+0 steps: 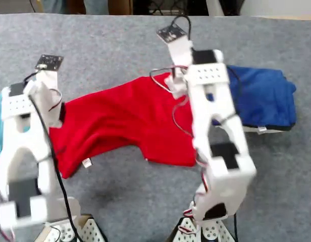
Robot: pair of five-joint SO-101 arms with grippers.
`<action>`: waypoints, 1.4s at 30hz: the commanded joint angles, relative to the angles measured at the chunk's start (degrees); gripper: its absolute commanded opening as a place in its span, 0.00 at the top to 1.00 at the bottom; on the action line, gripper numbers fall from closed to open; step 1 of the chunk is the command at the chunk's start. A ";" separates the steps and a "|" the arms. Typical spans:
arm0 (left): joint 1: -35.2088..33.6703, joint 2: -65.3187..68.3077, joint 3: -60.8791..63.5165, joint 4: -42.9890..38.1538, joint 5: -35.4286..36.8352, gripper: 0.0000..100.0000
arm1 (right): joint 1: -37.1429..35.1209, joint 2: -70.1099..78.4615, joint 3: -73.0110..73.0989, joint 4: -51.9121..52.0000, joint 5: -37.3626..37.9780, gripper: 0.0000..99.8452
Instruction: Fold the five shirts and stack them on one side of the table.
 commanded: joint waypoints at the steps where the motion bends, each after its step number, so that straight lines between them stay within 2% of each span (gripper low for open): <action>1: 0.31 11.52 -9.45 -3.96 13.54 0.97 | -1.14 12.70 -16.92 -1.67 -2.99 0.99; 4: 1.36 21.63 -16.92 -3.34 20.48 0.97 | -0.62 25.01 -29.76 -1.67 -3.69 0.99; 6: 1.98 28.04 -20.18 -3.43 22.33 0.97 | 0.18 33.19 -38.73 -1.67 -3.52 0.99; 10: 1.19 38.07 -25.36 -1.93 22.42 0.97 | 3.43 47.69 -57.36 -0.97 -3.16 0.99; 12: -0.04 38.86 -29.58 1.76 22.68 0.97 | 4.84 53.49 -66.42 0.00 0.00 0.99; 15: -2.24 39.03 -32.04 1.76 22.33 0.97 | 5.80 60.09 -77.14 0.18 5.63 0.99; 17: -2.86 38.59 -33.89 1.93 21.45 0.97 | 5.89 60.97 -76.88 0.70 7.12 0.99; 22: -0.22 34.81 -35.03 3.16 11.60 0.97 | 4.48 58.07 -76.97 8.35 7.30 0.99; 26: 1.27 28.31 -34.51 4.48 8.35 0.97 | 3.87 53.14 -76.97 13.80 7.30 0.99; 29: 1.71 23.21 -34.59 8.44 5.98 0.97 | 3.43 48.75 -76.97 18.64 7.38 0.99; 32: 1.54 18.11 -34.51 13.89 4.31 0.97 | 3.43 45.05 -76.97 19.16 6.59 0.99; 37: 1.01 13.54 -30.99 24.97 1.76 0.97 | 3.69 39.34 -76.97 19.25 0.00 0.99; 39: -0.13 13.10 -24.13 24.35 1.93 0.97 | 4.04 37.05 -76.97 20.92 -5.54 0.99; 42: -4.70 13.54 -13.05 16.00 5.10 0.97 | 4.13 34.42 -75.38 22.42 -9.23 0.99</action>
